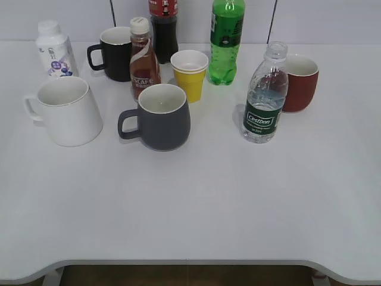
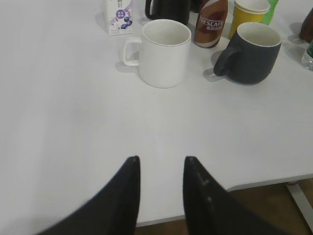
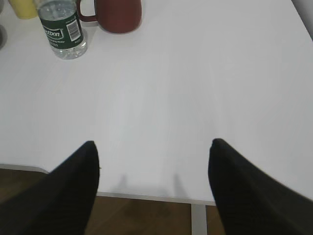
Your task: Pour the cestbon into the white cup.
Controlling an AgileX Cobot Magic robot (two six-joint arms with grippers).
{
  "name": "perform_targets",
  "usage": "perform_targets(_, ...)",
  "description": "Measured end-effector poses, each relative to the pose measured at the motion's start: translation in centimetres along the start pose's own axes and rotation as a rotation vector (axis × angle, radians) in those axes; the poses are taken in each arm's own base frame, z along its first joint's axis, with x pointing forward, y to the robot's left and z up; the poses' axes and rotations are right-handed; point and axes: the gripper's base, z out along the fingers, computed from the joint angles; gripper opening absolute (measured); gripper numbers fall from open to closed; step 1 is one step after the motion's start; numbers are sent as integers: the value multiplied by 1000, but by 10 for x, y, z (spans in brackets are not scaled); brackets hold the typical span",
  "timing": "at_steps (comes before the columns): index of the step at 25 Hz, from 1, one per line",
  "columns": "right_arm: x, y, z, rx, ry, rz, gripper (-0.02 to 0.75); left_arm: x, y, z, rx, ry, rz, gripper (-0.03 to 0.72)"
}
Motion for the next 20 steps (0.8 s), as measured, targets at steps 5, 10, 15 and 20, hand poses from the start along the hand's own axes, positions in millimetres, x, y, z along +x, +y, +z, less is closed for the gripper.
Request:
perform_targets(5,0,0,0,0,0,0,521,0,0,0,0,0,0,231)
perform_targets(10,0,0,0,0,0,0,521,0,0,0,0,0,0,231)
perform_targets(15,0,0,0,-3,0,2,521,0,0,0,0,0,0,231)
perform_targets(20,0,1,0,-6,1,4,521,0,0,0,0,0,0,231)
